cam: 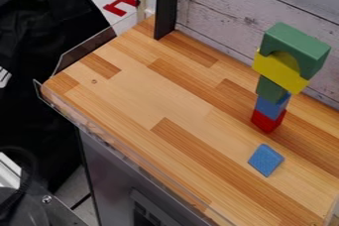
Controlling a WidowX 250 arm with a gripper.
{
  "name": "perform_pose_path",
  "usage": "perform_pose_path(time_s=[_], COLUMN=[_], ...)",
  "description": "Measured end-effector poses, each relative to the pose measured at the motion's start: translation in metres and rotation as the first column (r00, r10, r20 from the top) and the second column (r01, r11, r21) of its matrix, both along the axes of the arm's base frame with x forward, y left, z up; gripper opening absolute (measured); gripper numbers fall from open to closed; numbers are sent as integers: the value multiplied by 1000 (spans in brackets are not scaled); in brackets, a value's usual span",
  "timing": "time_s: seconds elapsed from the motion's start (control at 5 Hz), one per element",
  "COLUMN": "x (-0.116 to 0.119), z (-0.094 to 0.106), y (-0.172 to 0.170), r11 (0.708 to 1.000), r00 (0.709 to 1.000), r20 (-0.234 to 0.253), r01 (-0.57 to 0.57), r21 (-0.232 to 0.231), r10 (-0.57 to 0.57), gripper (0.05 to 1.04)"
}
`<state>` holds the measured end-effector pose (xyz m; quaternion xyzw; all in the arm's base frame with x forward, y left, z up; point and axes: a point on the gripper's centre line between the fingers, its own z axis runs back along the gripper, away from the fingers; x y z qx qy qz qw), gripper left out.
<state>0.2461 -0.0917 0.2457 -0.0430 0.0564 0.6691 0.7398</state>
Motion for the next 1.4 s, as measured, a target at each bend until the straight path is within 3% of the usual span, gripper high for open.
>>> perform_pose_path(time_s=[0.6,0.8,1.0,1.2,1.4], x=[-16,-15,-12,-7,2], z=[-4,-1,4,13,9], y=[-25,-31,-44,-46,-42], r11=[998,994,918,783,689], r00=[997,994,923,799,707], r20=[-37,-2,85,192,251], r01=[65,109,382,599,705], r21=[-1,-3,-109,-167,-167], r10=[-65,-109,-374,-570,-661], gripper=[999,999,999,999,999])
